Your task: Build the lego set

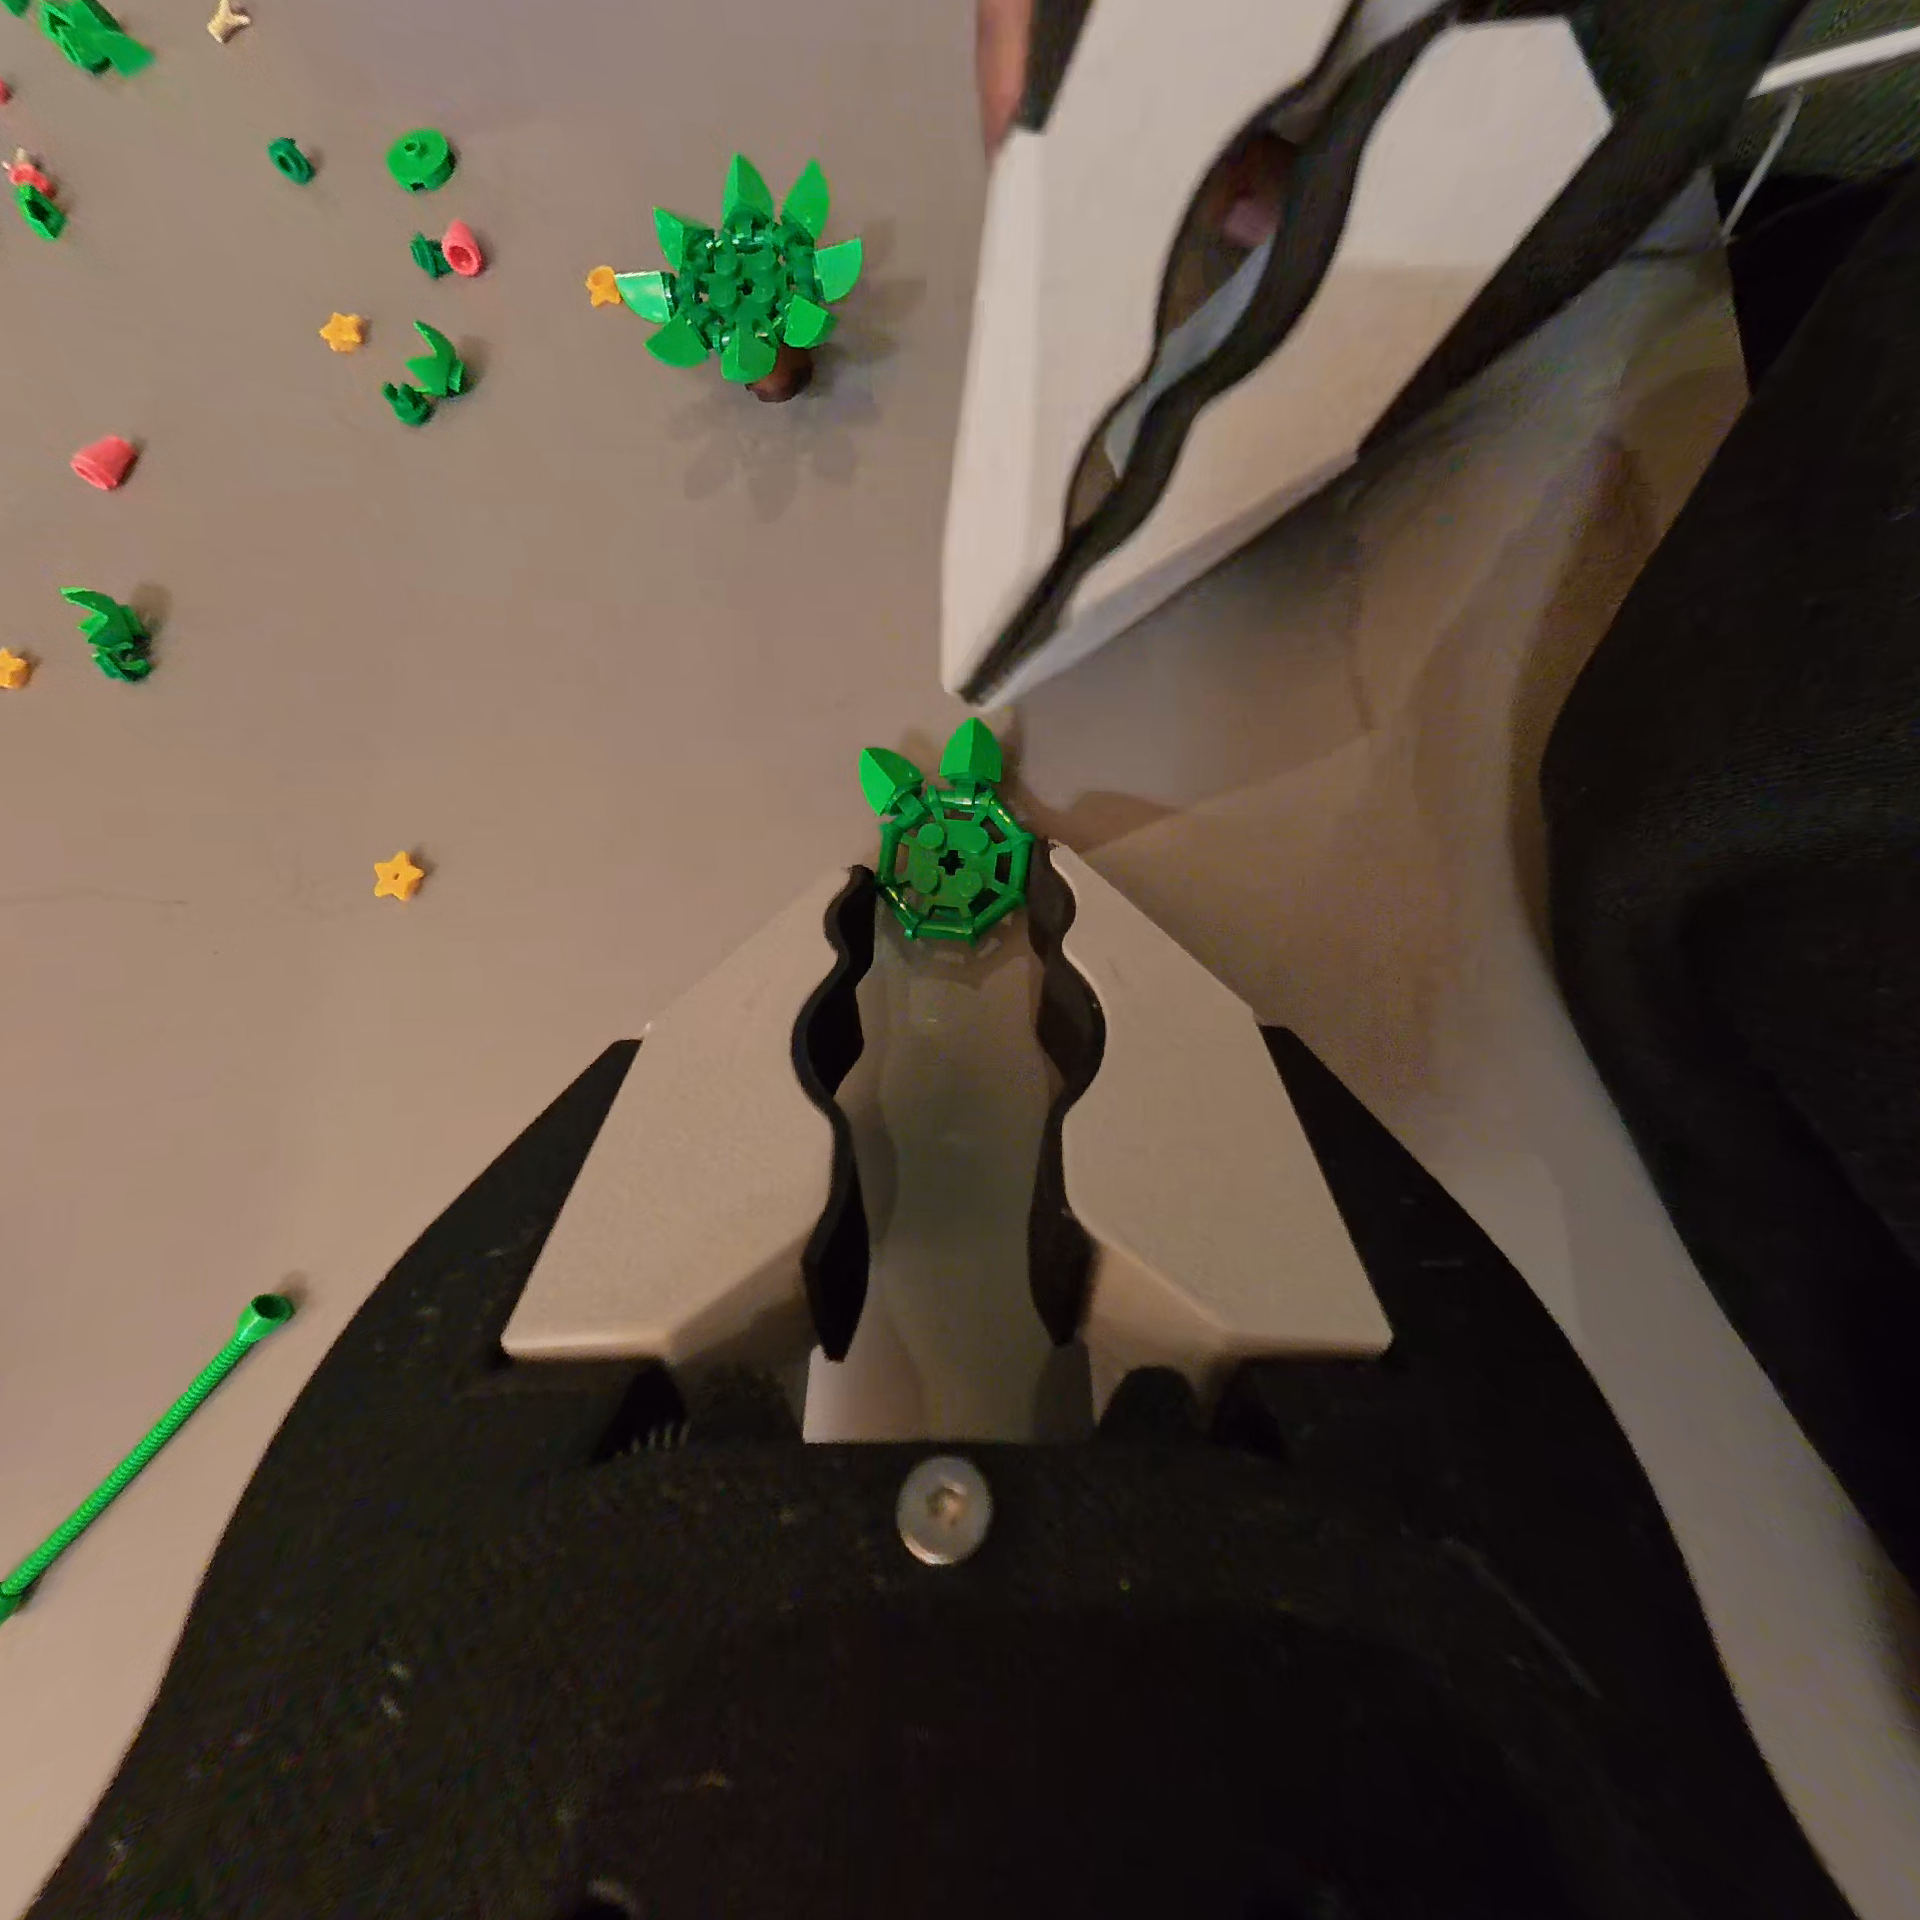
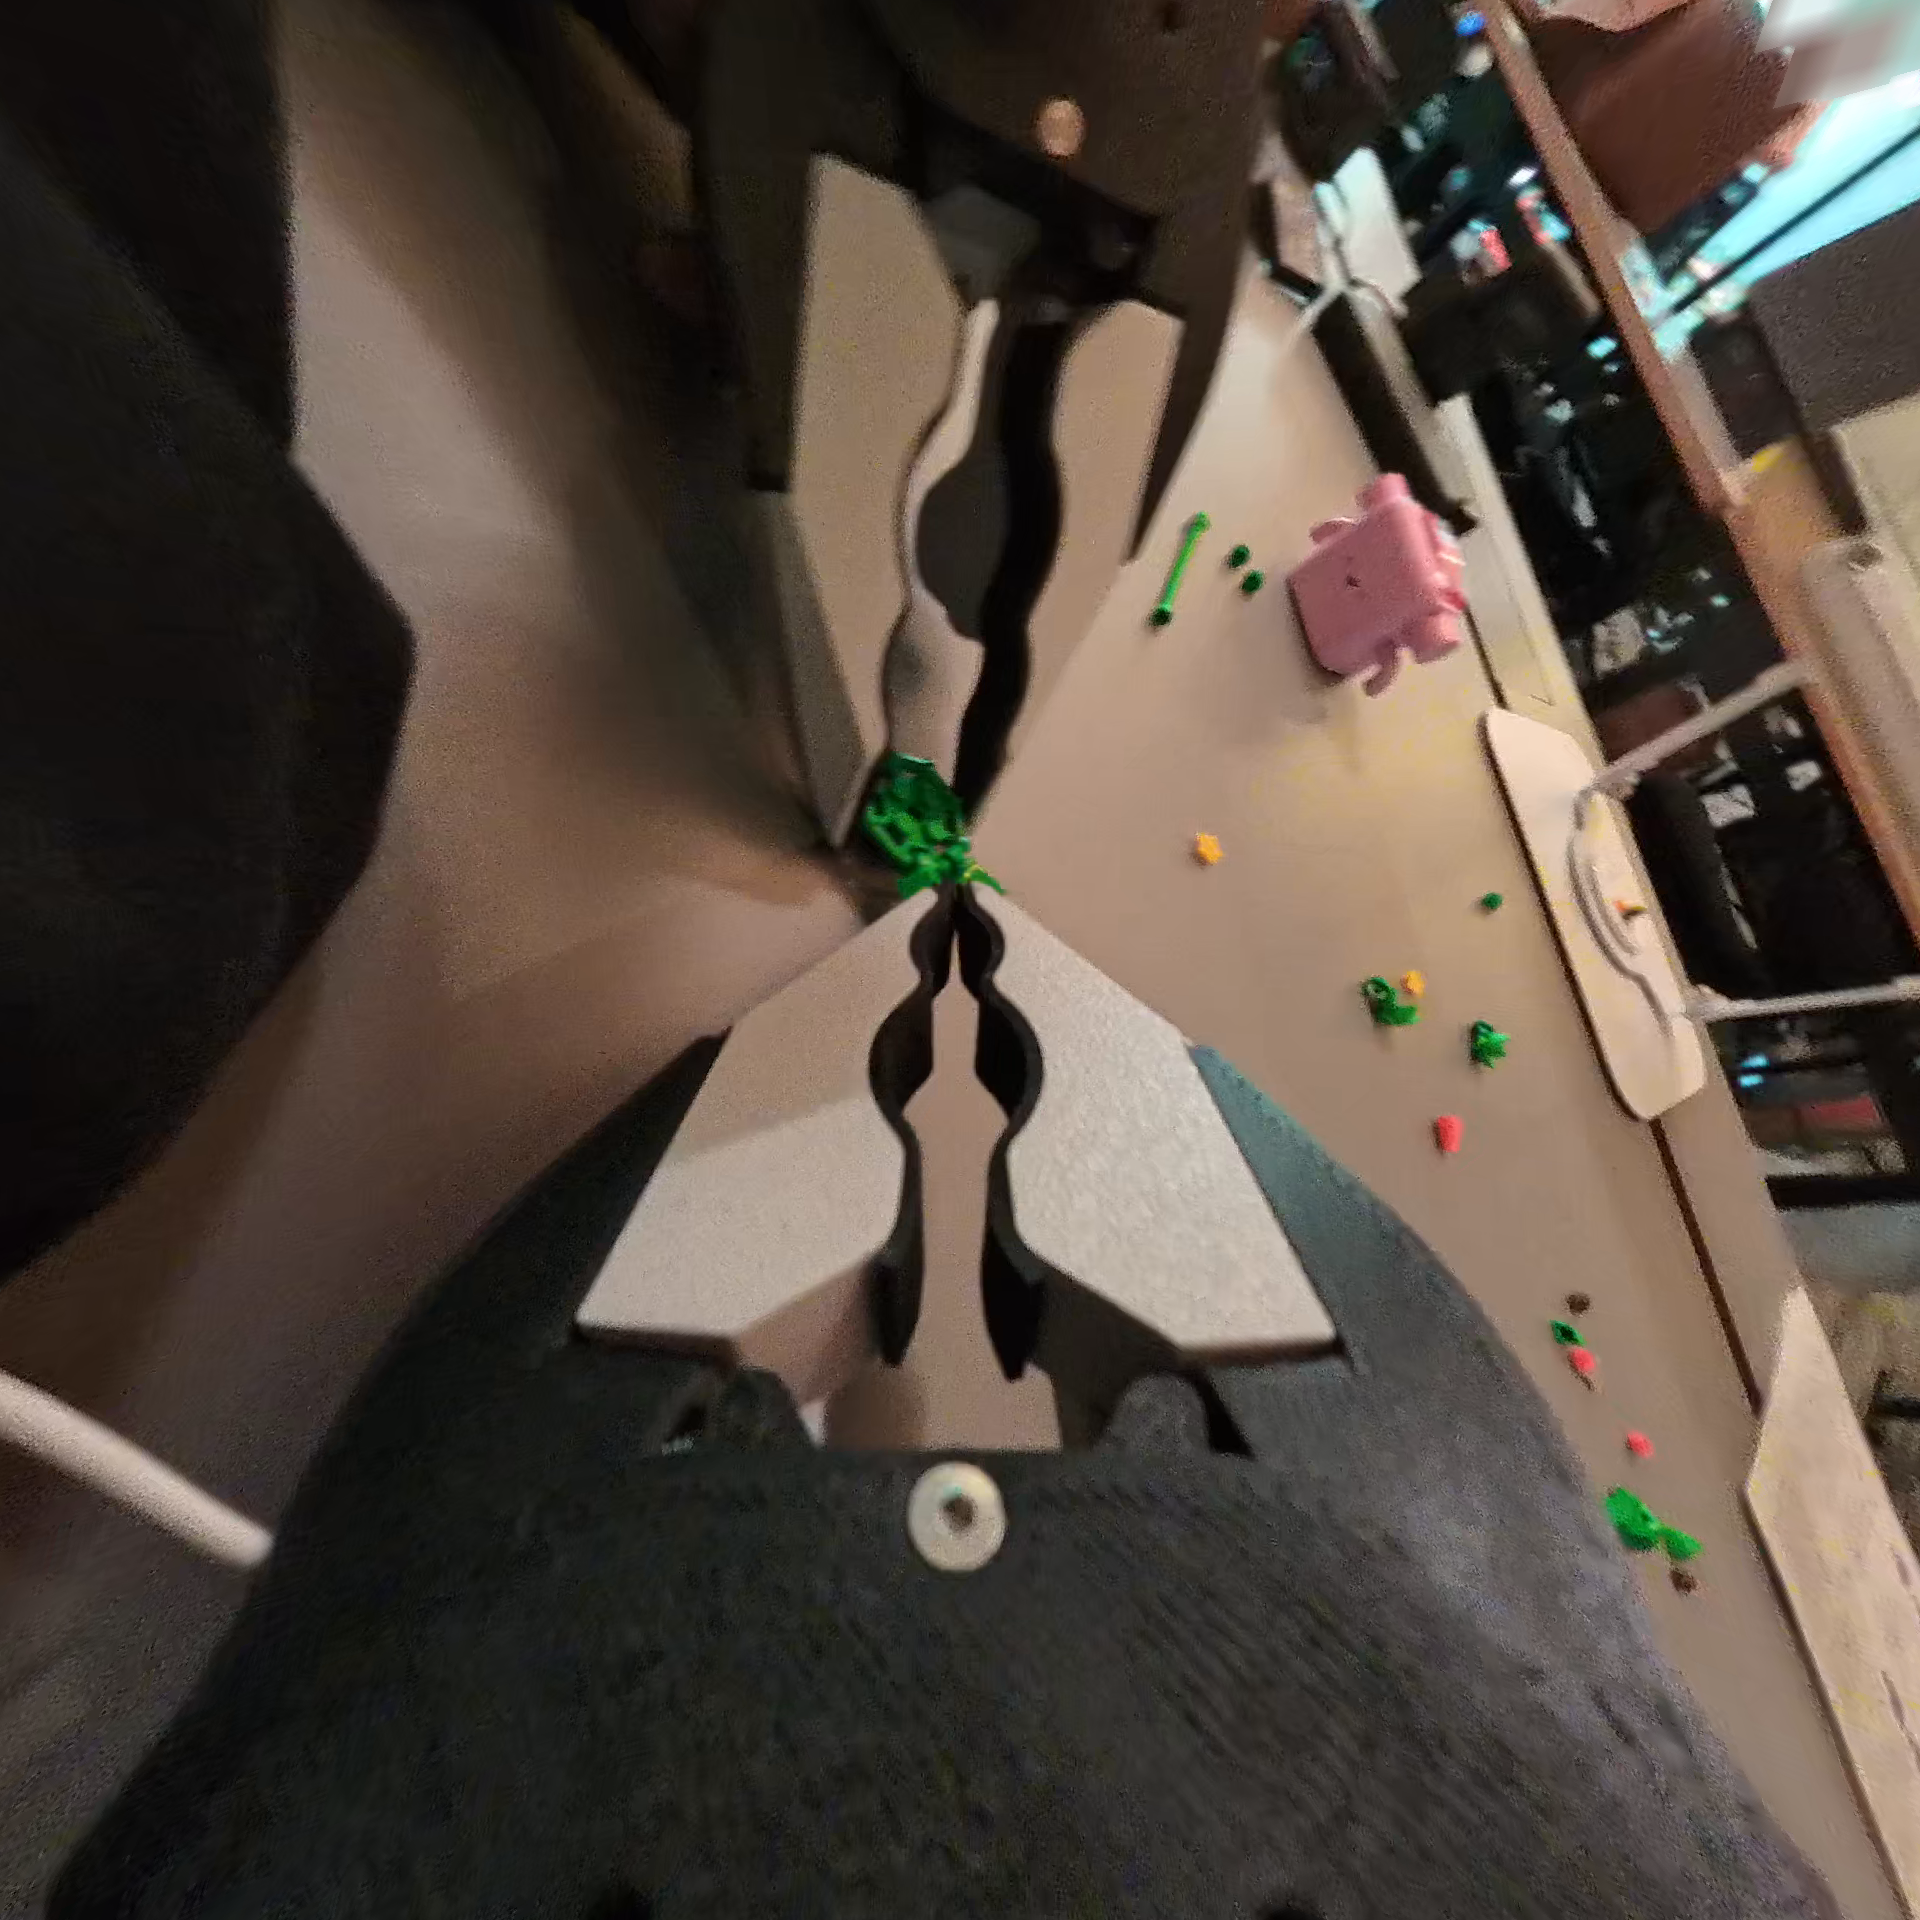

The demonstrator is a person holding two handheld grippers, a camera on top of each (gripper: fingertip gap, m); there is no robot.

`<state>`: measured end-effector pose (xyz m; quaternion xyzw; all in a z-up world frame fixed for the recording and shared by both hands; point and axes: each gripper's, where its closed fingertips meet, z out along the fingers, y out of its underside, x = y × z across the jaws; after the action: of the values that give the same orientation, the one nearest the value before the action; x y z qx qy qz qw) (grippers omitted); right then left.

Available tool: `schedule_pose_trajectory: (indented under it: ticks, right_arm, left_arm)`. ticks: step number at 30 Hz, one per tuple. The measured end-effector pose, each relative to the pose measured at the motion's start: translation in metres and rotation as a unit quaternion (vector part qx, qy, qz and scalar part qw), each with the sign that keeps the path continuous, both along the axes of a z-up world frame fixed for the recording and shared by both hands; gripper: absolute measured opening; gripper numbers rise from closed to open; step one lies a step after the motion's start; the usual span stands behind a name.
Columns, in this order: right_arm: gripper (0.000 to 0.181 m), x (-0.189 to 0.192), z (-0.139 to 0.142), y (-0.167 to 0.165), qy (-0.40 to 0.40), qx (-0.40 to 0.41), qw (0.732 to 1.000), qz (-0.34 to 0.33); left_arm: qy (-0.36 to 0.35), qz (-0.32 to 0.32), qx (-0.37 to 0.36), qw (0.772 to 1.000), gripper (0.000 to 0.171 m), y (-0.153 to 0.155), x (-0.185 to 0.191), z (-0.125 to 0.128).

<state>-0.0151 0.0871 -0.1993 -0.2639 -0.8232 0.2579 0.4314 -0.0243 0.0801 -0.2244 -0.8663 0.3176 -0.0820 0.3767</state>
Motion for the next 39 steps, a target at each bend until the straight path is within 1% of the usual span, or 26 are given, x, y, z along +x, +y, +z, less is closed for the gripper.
schedule_pose_trajectory:
  ticks: [4, 8, 14, 19, 22, 24, 33, 39]
  right_arm:
    - [0.005, 0.0, -0.006, -0.002, -0.016, -0.011, 1.0, 0.004]
    - [0.014, -0.002, -0.012, -0.004, -0.029, -0.008, 0.999, 0.017]
    - [0.007, -0.003, -0.013, -0.004, -0.033, 0.004, 0.999, 0.032]
    - [0.007, -0.003, -0.014, -0.004, -0.074, -0.046, 0.996, 0.022]
    - [0.006, -0.002, -0.015, -0.004, -0.117, -0.101, 0.988, 0.01]
    - [0.007, -0.002, -0.016, -0.004, -0.131, -0.119, 0.984, 0.011]
    - [0.007, -0.001, -0.016, -0.005, -0.156, -0.123, 0.98, 0.01]
    - [0.006, -0.001, -0.009, -0.005, -0.154, -0.128, 0.98, 0.015]
  left_arm:
    - [0.0, 0.0, 0.0, 1.0, 0.029, 0.0, 0.0, 0.0]
    - [-0.001, 0.0, -0.001, 1.0, 0.029, -0.001, 0.0, 0.0]
    - [-0.001, -0.002, -0.001, 1.0, 0.029, -0.002, 0.001, 0.0]
    - [-0.001, -0.003, -0.001, 1.0, 0.029, -0.002, 0.002, 0.0]
    - [0.0, -0.003, 0.0, 1.0, 0.029, -0.002, 0.002, 0.0]
    - [0.001, -0.003, 0.0, 1.0, 0.029, -0.002, 0.002, 0.0]
    - [0.002, -0.004, 0.001, 1.0, 0.028, -0.003, 0.002, 0.0]
    - [0.005, -0.006, 0.004, 1.0, 0.027, -0.003, 0.003, 0.0]
